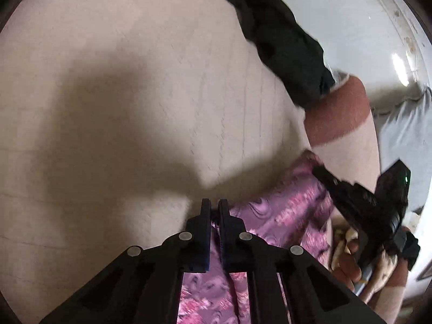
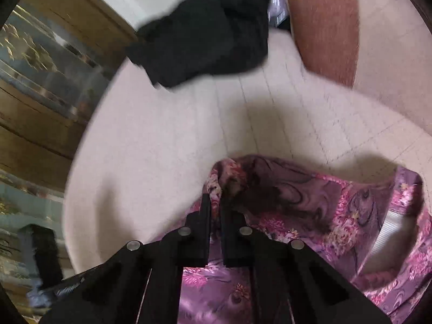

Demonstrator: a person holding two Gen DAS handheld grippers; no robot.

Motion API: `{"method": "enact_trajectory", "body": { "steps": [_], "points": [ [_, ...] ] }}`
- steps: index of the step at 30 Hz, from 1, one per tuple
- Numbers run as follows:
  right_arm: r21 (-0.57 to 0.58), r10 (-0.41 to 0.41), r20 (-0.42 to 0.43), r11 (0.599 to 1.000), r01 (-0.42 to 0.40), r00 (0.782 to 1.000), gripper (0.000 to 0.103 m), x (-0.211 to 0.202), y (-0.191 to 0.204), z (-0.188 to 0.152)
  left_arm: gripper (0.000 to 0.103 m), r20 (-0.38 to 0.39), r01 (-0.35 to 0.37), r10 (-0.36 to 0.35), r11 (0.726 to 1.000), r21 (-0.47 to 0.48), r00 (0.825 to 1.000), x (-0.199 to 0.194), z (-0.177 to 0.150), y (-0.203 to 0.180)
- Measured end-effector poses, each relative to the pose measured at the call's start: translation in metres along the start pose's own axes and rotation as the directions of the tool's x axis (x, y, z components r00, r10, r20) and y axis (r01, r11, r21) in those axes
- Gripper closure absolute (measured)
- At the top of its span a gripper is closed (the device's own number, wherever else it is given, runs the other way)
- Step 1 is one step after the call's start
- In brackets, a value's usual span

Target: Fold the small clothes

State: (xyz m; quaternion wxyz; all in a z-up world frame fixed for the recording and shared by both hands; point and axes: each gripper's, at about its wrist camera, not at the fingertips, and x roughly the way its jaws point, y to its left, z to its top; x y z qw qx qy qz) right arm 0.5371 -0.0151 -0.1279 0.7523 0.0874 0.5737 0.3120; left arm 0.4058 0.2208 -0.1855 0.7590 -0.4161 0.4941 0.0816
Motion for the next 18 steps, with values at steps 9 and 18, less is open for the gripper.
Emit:
{"method": "enact_trajectory", "body": {
  "steps": [9,18],
  "points": [
    [0.093,0.013,0.101,0.995,-0.022,0.995,0.047,-0.046,-0.026,-0.020,0.096,0.008,-0.015,0.014,0.997,0.074,1.000,0.003,0.003,-0.014],
    [0.125,-0.197,0.194,0.977,0.175,0.961,0.044,-0.184,-0.120,-0.098,0.028,0.040,-0.009,-0.011,0.882,0.471,0.999,-0.010,-0.012,-0.109]
  ]
}}
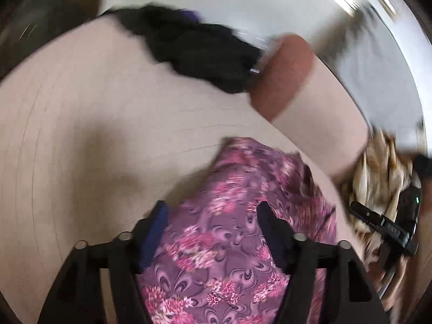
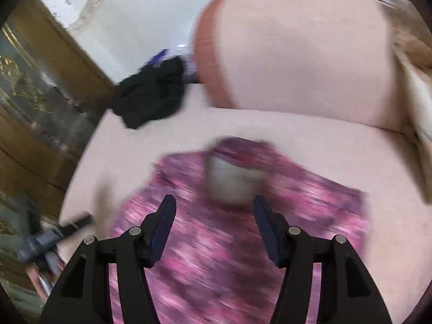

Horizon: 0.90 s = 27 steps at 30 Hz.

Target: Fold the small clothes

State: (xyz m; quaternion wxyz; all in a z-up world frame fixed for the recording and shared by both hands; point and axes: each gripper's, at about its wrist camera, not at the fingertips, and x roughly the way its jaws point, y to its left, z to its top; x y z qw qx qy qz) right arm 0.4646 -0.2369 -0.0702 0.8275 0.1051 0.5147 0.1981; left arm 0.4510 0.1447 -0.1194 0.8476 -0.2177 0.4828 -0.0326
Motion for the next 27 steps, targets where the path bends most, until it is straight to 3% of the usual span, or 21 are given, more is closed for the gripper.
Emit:
{"method": "enact_trajectory", "body": {
  "steps": [2,5,8,12,14,15,16,17,18,19,21,24,25,27],
  "points": [
    [0.020,-0.055,-0.021,0.998,0.055,0.998,0.044,-0.007,-0.036,-0.008,0.025,0.001,-0.057,0.058,0.990,0.129,0.998,0.014,0.016,-0.026],
    [0.038,-0.111,-0.055,0.993,0.114,0.992,0.043,0.003,-0.075,-0.006,0.024,-0.048,-0.078,0.094,0.958,0.276,0.994,0.056,0.041,-0.056],
    [-0.026,-0.198,-0.064,0.980,0.196,0.978,0.044,0.026,-0.093,0.008,0.024,-0.114,-0.066,0.101,0.959,0.275,0.988,0.099,0.064,-0.061],
    [-0.036,-0.195,-0.123,0.981,0.192,0.973,0.044,0.064,-0.114,0.020,0.025,-0.144,-0.072,0.118,0.954,0.290,0.983,0.142,0.088,-0.069],
    [-0.057,-0.225,-0.127,0.974,0.220,0.966,0.049,0.077,-0.117,0.017,0.038,-0.206,-0.099,0.159,0.956,0.275,0.965,0.167,0.091,-0.063],
    [-0.080,-0.252,-0.098,0.966,0.245,0.963,0.062,0.074,-0.115,0.015,0.065,-0.232,-0.132,0.198,0.954,0.271,0.952,0.177,0.092,-0.061],
    [-0.091,-0.254,-0.081,0.965,0.246,0.964,0.072,0.070,-0.114,0.014,0.074,-0.258,-0.145,0.212,0.956,0.256,0.942,0.184,0.091,-0.056],
    [-0.082,-0.235,-0.077,0.970,0.229,0.969,0.093,0.067,-0.115,0.013,0.074,-0.245,-0.136,0.196,0.961,0.241,0.950,0.183,0.090,-0.054],
    [-0.075,-0.238,-0.067,0.970,0.233,0.969,0.093,0.063,-0.116,0.012,0.080,-0.228,-0.118,0.175,0.962,0.245,0.958,0.180,0.089,-0.055],
    [-0.089,-0.251,-0.061,0.965,0.245,0.966,0.093,0.062,-0.114,0.010,0.095,-0.224,-0.109,0.169,0.961,0.255,0.960,0.179,0.087,-0.055],
    [-0.110,-0.275,-0.055,0.957,0.268,0.960,0.095,0.059,-0.112,0.010,0.096,-0.221,-0.116,0.176,0.958,0.262,0.959,0.174,0.087,-0.053],
    [-0.036,-0.231,-0.012,0.972,0.230,0.973,0.096,0.040,-0.120,0.016,0.097,-0.164,-0.113,0.152,0.967,0.227,0.975,0.156,0.101,-0.047],
    [-0.025,-0.229,-0.013,0.973,0.229,0.973,0.096,0.040,-0.124,0.017,0.097,-0.173,-0.094,0.131,0.974,0.208,0.976,0.156,0.106,-0.045],
    [-0.029,-0.257,-0.045,0.966,0.256,0.965,0.096,0.051,-0.129,0.015,0.097,-0.175,-0.118,0.156,0.971,0.210,0.972,0.166,0.109,-0.045]
  ]
}}
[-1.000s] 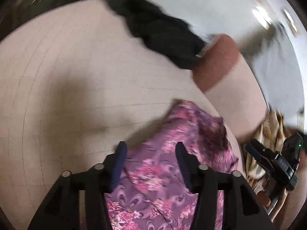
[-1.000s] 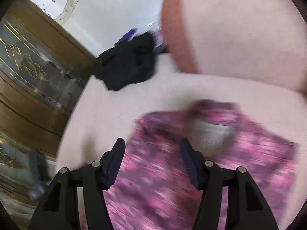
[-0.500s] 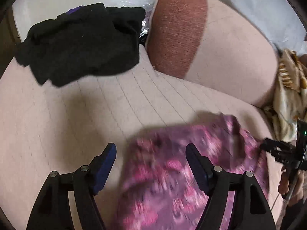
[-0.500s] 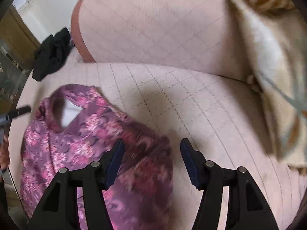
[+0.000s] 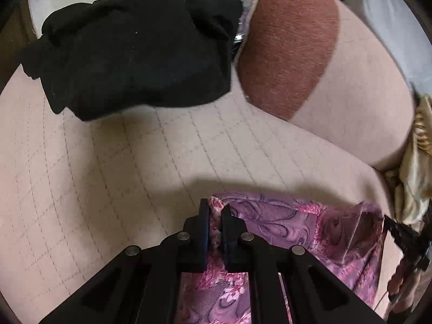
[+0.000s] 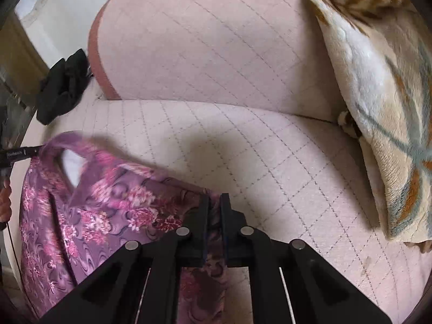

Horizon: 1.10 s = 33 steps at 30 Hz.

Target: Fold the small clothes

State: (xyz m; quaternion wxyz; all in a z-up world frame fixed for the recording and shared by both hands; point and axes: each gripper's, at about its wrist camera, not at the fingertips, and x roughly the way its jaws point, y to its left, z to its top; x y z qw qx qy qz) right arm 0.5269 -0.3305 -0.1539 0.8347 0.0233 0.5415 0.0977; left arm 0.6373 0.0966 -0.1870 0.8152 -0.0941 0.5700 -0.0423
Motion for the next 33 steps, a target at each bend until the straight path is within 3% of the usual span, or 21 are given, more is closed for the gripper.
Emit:
{"method": "enact_trajectory", "body": {
  "steps": [2,3,4,5,6,7,8,9,10,12,14,16,18,20,22,24,26,27,30,31,33],
  "points": [
    [0.025,0.008,-0.005,1.000,-0.007,1.000,0.095,0.011,-0.004,-0.002,0.093,-0.032,-0.078,0.080,0.996,0.052,0.996,0.022,-0.002,-0.011],
    [0.046,0.022,0.014,0.999,-0.022,1.000,0.095,0.007,-0.007,-0.004,0.090,-0.010,-0.105,0.106,0.992,0.071,0.994,0.021,-0.003,-0.016],
    [0.058,0.035,0.013,0.998,-0.036,0.999,0.093,0.002,-0.008,-0.005,0.085,-0.010,-0.102,0.103,0.992,0.077,0.995,0.015,-0.003,-0.018],
    [0.076,0.045,0.007,0.996,-0.046,0.999,0.082,-0.006,-0.009,-0.007,0.083,-0.018,-0.073,0.075,0.995,0.072,0.997,0.007,-0.004,-0.018],
    [0.095,0.043,0.020,0.994,-0.045,0.999,0.077,-0.020,-0.010,-0.013,0.075,-0.009,-0.054,0.054,0.996,0.069,0.998,-0.007,-0.008,-0.016],
    [0.108,0.067,0.049,0.992,-0.072,0.997,0.073,-0.043,-0.009,-0.023,0.058,0.017,-0.057,0.056,0.996,0.073,0.998,-0.025,-0.015,-0.013],
    [0.119,0.111,0.074,0.986,-0.119,0.991,0.059,-0.063,-0.007,-0.036,0.046,0.065,-0.050,0.045,0.996,0.076,0.997,-0.051,-0.029,-0.007],
    [0.129,0.151,0.091,0.978,-0.162,0.984,0.045,-0.082,-0.001,-0.053,0.028,0.096,-0.046,0.038,0.996,0.079,0.995,-0.070,-0.042,-0.002],
    [0.133,0.175,0.093,0.973,-0.186,0.980,0.044,-0.102,0.006,-0.075,0.024,0.118,-0.039,0.030,0.997,0.073,0.993,-0.090,-0.058,0.005],
    [0.136,0.234,0.105,0.959,-0.247,0.967,0.043,-0.136,0.022,-0.128,0.021,0.134,0.035,-0.035,0.999,0.001,0.990,-0.128,-0.105,0.022],
    [0.167,0.295,0.082,0.937,-0.305,0.952,0.043,-0.147,0.036,-0.169,0.020,0.095,0.062,-0.054,0.994,-0.093,0.994,-0.148,-0.155,0.037],
    [0.230,0.357,0.098,0.900,-0.370,0.929,0.043,-0.155,0.050,-0.221,0.020,0.101,0.139,-0.123,0.977,-0.165,0.987,-0.165,-0.220,0.046],
    [0.250,0.393,0.096,0.880,-0.404,0.914,0.043,-0.155,0.063,-0.262,0.020,0.071,0.163,-0.154,0.975,-0.152,0.986,-0.164,-0.272,0.043],
    [0.268,0.392,0.057,0.880,-0.392,0.918,0.043,-0.143,0.076,-0.285,0.021,0.063,0.199,-0.192,0.968,-0.154,0.979,-0.159,-0.316,0.039],
    [0.292,0.386,0.010,0.881,-0.372,0.923,0.044,-0.124,0.083,-0.301,0.022,0.026,0.274,-0.274,0.945,-0.176,0.961,-0.147,-0.348,0.029],
    [0.313,0.338,-0.027,0.897,-0.313,0.941,0.052,-0.109,0.091,-0.305,0.029,-0.019,0.310,-0.316,0.939,-0.147,0.949,-0.142,-0.362,0.009],
    [0.323,0.352,0.010,0.885,-0.336,0.936,0.054,-0.119,0.094,-0.314,0.035,-0.015,0.285,-0.287,0.955,-0.077,0.958,-0.142,-0.364,-0.009],
    [0.334,0.381,0.040,0.866,-0.371,0.924,0.054,-0.126,0.096,-0.320,0.035,-0.008,0.267,-0.268,0.962,-0.054,0.963,-0.142,-0.361,-0.015],
    [0.335,0.524,0.087,0.786,-0.520,0.847,0.054,-0.138,0.118,-0.335,0.036,-0.007,0.254,-0.255,0.963,-0.092,0.967,-0.125,-0.356,-0.013],
    [0.317,0.525,0.067,0.795,-0.517,0.848,0.054,-0.140,0.125,-0.335,0.036,-0.034,0.264,-0.269,0.958,-0.108,0.963,-0.116,-0.356,-0.015],
    [0.302,0.436,0.042,0.852,-0.427,0.899,0.054,-0.143,0.132,-0.341,0.039,-0.008,0.247,-0.248,0.967,-0.068,0.969,-0.115,-0.354,-0.017]
  ]
}}
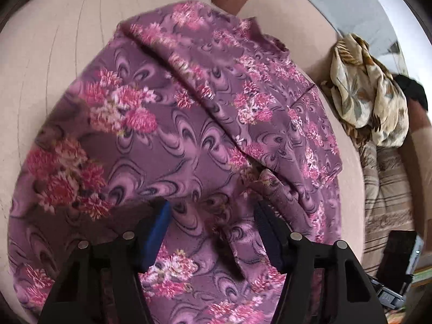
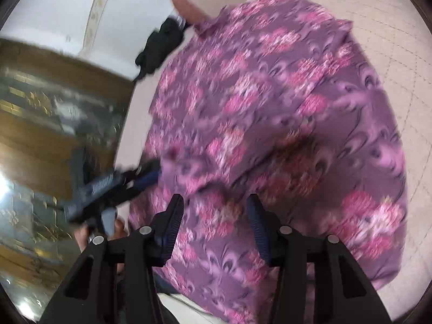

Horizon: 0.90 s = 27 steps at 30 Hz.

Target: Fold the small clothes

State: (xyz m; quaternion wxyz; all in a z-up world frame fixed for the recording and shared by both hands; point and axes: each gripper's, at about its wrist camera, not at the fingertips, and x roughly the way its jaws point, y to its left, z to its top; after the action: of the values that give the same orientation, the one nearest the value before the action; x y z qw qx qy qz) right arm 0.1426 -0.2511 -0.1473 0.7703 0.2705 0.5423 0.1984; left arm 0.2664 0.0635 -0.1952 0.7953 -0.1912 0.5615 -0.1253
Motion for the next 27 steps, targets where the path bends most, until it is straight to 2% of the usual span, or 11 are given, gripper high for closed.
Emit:
{"method": "enact_trajectory", "body": {
  "steps": [3,8,12,14,17,19,21,23,24,26,27],
  "points": [
    [-0.019,-0.152,-0.001,0.988,0.151,0.988,0.054,-0.013,-0.015,-0.014,0.045,-0.012,0.021,-0.020,0.999,0.035,1.000,-0.001,-0.006,-0.007],
    [-0.022,-0.106,-0.143,0.994,0.104,0.984,0.054,-0.030,-0.030,-0.040,0.045,-0.027,0.052,-0.052,0.998,0.021,0.998,-0.005,-0.010,-0.005],
    [-0.021,-0.242,-0.236,0.969,0.244,0.941,0.054,-0.040,-0.026,-0.060,0.052,-0.034,0.084,-0.085,0.996,-0.029,0.996,-0.010,-0.011,0.006],
    [-0.041,-0.315,-0.205,0.949,0.313,0.927,0.054,-0.045,-0.009,-0.057,0.057,-0.032,0.093,-0.095,0.994,-0.063,0.995,-0.010,-0.008,0.012],
    [0.016,-0.083,-0.116,0.996,0.085,0.990,0.048,-0.042,0.022,-0.034,0.057,-0.019,0.128,-0.130,0.986,-0.105,0.991,-0.010,-0.001,0.016],
    [0.060,0.043,-0.078,0.997,-0.038,0.996,0.044,-0.021,0.036,-0.013,0.057,-0.023,0.141,-0.145,0.983,-0.115,0.989,-0.008,0.000,0.016],
    [0.118,0.078,-0.085,0.991,-0.068,0.993,0.044,0.005,0.039,0.001,0.057,-0.054,0.133,-0.139,0.986,-0.105,0.989,0.001,-0.001,0.011],
    [0.204,0.121,-0.104,0.974,-0.098,0.987,0.045,0.039,0.035,0.010,0.073,-0.050,0.118,-0.122,0.990,-0.075,0.991,0.001,-0.003,0.004],
    [0.235,0.129,-0.111,0.967,-0.100,0.985,0.058,0.052,0.031,0.011,0.100,-0.064,0.108,-0.111,0.993,-0.050,0.992,0.001,-0.004,-0.001],
    [0.279,0.091,-0.135,0.959,-0.050,0.987,0.092,0.067,0.025,0.010,0.100,-0.036,0.077,-0.079,0.996,-0.037,0.996,-0.010,-0.004,-0.003],
    [0.289,0.098,-0.116,0.955,-0.061,0.988,0.092,0.063,0.025,0.008,0.101,-0.006,0.109,-0.109,0.993,-0.037,0.994,-0.024,-0.005,-0.004]
  ]
}}
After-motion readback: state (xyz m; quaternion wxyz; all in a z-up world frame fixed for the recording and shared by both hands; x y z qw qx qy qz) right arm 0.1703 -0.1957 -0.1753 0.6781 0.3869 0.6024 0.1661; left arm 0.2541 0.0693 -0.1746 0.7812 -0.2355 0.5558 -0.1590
